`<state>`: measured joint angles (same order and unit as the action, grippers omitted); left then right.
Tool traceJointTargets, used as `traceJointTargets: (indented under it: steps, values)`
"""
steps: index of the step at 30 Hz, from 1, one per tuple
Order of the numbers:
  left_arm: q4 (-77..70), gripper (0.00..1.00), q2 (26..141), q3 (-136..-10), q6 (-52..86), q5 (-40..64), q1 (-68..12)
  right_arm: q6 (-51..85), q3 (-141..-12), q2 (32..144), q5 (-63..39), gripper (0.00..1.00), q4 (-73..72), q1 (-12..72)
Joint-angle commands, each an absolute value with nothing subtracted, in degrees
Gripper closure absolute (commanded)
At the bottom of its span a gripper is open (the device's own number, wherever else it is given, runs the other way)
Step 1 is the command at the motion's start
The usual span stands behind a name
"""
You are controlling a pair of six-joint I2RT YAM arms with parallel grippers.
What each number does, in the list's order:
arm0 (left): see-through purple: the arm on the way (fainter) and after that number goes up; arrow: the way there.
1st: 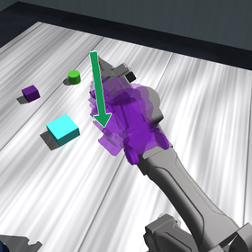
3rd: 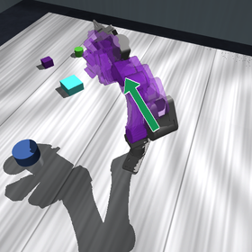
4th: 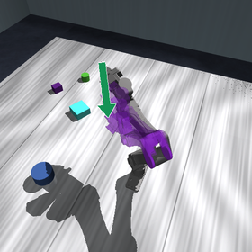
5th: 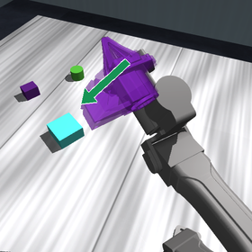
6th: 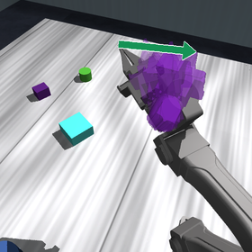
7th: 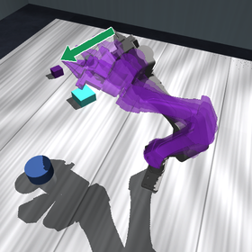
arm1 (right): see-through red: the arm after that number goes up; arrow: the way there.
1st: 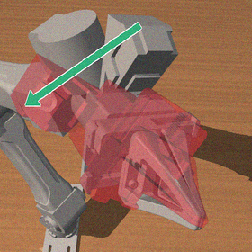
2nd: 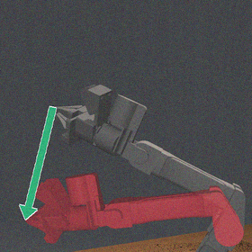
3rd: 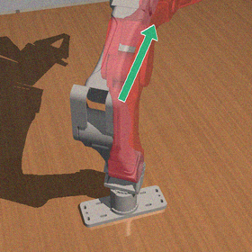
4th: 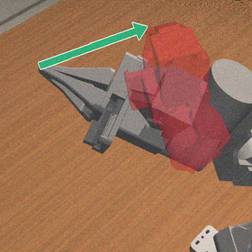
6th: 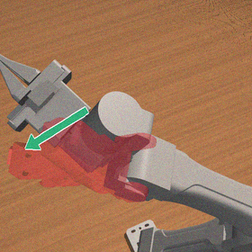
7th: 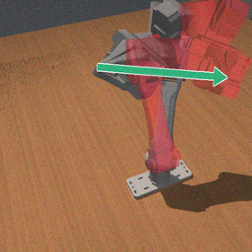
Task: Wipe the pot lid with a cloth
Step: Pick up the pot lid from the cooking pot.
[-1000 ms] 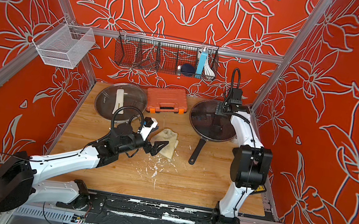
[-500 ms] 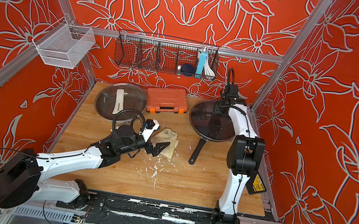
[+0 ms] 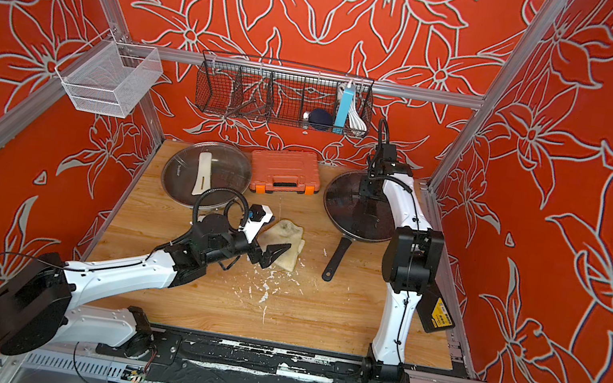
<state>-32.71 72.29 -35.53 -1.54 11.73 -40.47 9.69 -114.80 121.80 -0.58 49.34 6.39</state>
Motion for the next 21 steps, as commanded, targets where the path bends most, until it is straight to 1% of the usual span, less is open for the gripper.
traceJointTargets:
  steps: [1, 9, 17, 18, 19, 20, 21]
  values:
    - [-34.65, 0.01, 72.7, -34.88, -2.46, 12.05, -40.69, 10.5, -116.83, 124.0, 1.05, 0.48, 52.3, 6.57]
    - [-34.59, 0.01, 73.09, -34.89, -2.46, 11.96, -40.69, 10.76, -116.72, 124.63, 1.75, 0.55, 53.24, 6.55]
    - [-34.6, 0.01, 73.28, -34.96, -2.2, 12.06, -40.69, 11.35, -117.57, 124.66, 1.55, 0.71, 54.32, 6.57]
    - [-34.61, 0.01, 73.31, -34.91, -2.2, 12.12, -40.69, 11.34, -117.5, 124.47, 1.5, 0.71, 54.24, 6.55]
    - [-34.63, 0.01, 73.32, -34.97, -2.2, 12.11, -40.69, 11.38, -117.46, 124.46, 1.52, 0.68, 54.24, 6.59]
    - [-34.63, 0.01, 73.3, -34.97, -2.15, 12.11, -40.69, 11.38, -117.5, 124.52, 1.49, 0.63, 54.23, 6.59]
    - [-34.62, 0.01, 73.3, -34.89, -2.11, 12.05, -40.69, 11.29, -117.49, 124.45, 1.42, 0.63, 54.23, 6.59]
